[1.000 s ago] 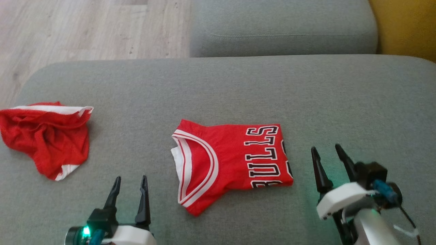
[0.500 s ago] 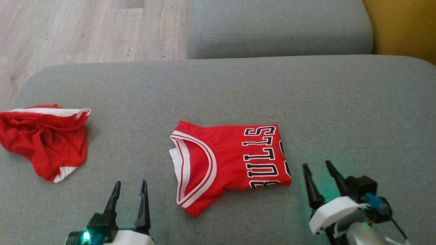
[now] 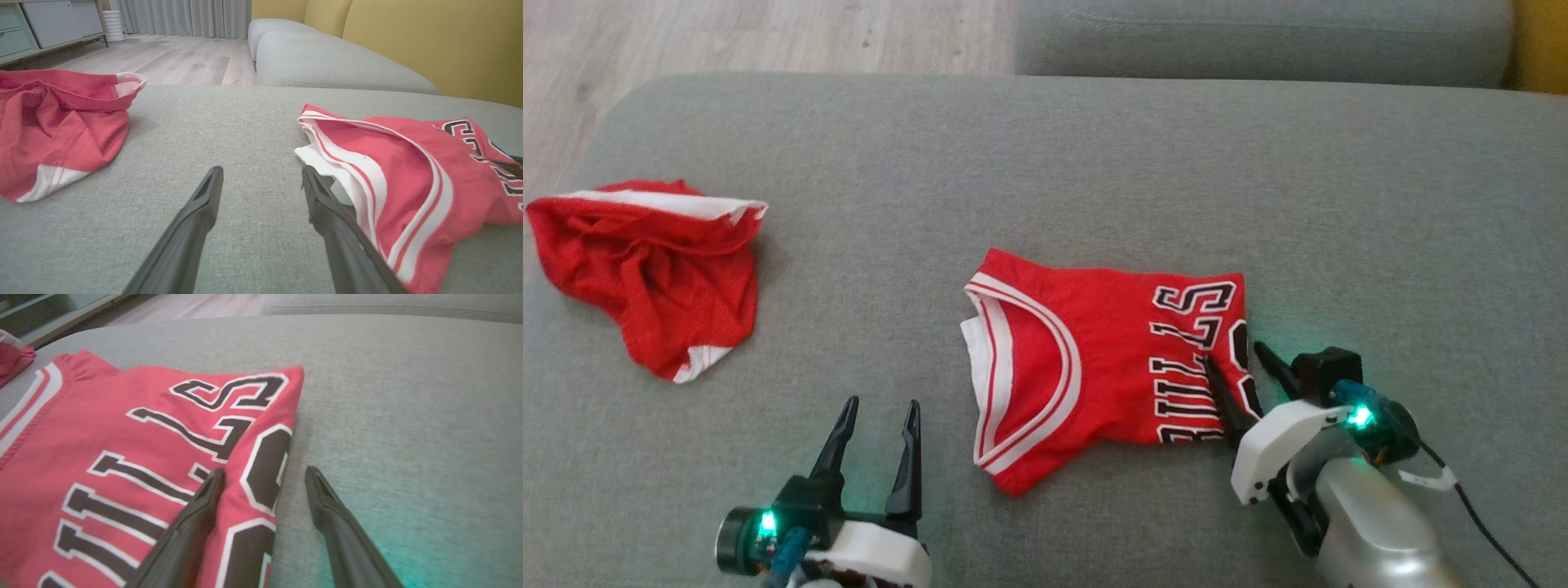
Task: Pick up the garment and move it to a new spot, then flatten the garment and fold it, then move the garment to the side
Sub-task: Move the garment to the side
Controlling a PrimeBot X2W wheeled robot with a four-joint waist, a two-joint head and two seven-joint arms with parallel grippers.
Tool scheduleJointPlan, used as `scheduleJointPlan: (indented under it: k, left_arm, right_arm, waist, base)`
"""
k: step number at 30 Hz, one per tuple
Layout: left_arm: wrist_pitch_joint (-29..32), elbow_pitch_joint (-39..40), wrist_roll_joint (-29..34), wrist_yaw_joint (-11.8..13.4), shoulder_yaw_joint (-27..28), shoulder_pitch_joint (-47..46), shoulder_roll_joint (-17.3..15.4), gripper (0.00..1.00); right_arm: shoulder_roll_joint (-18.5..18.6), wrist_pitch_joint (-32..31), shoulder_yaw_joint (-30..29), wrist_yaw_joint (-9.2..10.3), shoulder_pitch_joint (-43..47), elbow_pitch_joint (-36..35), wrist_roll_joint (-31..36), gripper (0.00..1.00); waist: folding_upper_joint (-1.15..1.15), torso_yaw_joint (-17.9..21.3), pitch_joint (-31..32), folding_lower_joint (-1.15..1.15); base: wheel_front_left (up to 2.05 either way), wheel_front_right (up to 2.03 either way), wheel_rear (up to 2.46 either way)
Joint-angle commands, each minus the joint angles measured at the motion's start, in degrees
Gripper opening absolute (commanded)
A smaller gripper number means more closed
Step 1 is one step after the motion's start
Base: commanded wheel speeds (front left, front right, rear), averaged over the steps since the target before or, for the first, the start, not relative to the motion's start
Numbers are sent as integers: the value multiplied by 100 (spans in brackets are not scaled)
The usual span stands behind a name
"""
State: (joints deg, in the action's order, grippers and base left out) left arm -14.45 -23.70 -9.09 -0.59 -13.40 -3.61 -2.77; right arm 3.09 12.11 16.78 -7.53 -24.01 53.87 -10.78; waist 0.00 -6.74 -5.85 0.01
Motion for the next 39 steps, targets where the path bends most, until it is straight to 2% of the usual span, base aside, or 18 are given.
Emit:
scheduleJointPlan:
  k: [1, 2, 3, 4, 7, 10, 15, 22, 26, 31, 39]
  left_arm:
    - [-55, 136, -2, -3, 125, -192, -10, 100]
    - [-55, 136, -2, -3, 125, -192, -10, 100]
    - [-55, 132, -5, 5, 131, -191, -10, 100]
    - [-55, 128, -8, 11, 152, -187, -10, 100]
    - [-55, 65, 53, -10, 219, -157, -10, 100]
    - [-55, 69, 124, -51, 327, -167, -10, 100]
    - [-55, 114, 89, -64, 436, -132, -10, 100]
    - [-55, 160, -98, -16, 386, -98, -10, 100]
    - [-55, 179, -147, -13, 322, -152, -10, 100]
    - [-55, 167, -153, -16, 246, -228, -10, 100]
    - [-55, 79, -158, -94, 103, -373, -10, 100]
  right_arm:
    - [-21, -127, 368, 4, -84, 86, -191, 100]
    - [-21, -127, 368, 4, -84, 86, -191, 100]
    - [-21, -166, 488, 4, -84, 144, -291, 37]
    - [-21, -157, 580, 4, -88, 186, -366, 0]
    - [-21, 2, 740, 4, -140, 256, -482, 0]
    - [-21, 169, 707, 4, -223, 264, -566, 0]
    - [-21, 258, 947, 4, -214, 244, -538, 0]
    - [-21, 285, 965, 4, -192, 45, -645, 0]
    - [-21, 287, 918, 4, -109, -188, -690, 0]
    - [-21, 287, 747, 4, 63, -463, -703, 0]
    - [-19, 288, 424, 4, 199, -759, -392, 0]
  waist:
    - [0, -114, -75, -1]
    - [0, -114, -75, -1]
    - [0, -118, -78, -1]
    - [0, -107, -74, -1]
    - [0, 38, -22, -1]
    - [0, 366, 63, -1]
    - [0, 1252, 226, -1]
    - [0, 2586, 303, -1]
    - [0, 3153, 267, -1]
    - [0, 3537, 195, -1]
    - [0, 3609, 68, -1]
  base:
    - [0, 0, 0]
    - [0, 0, 0]
    - [0, 0, 0]
    - [0, 0, 0]
    - [0, 0, 0]
    - [0, 0, 0]
    - [0, 0, 0]
    - [0, 0, 0]
    - [0, 0, 0]
    - [0, 0, 0]
    - [0, 0, 0]
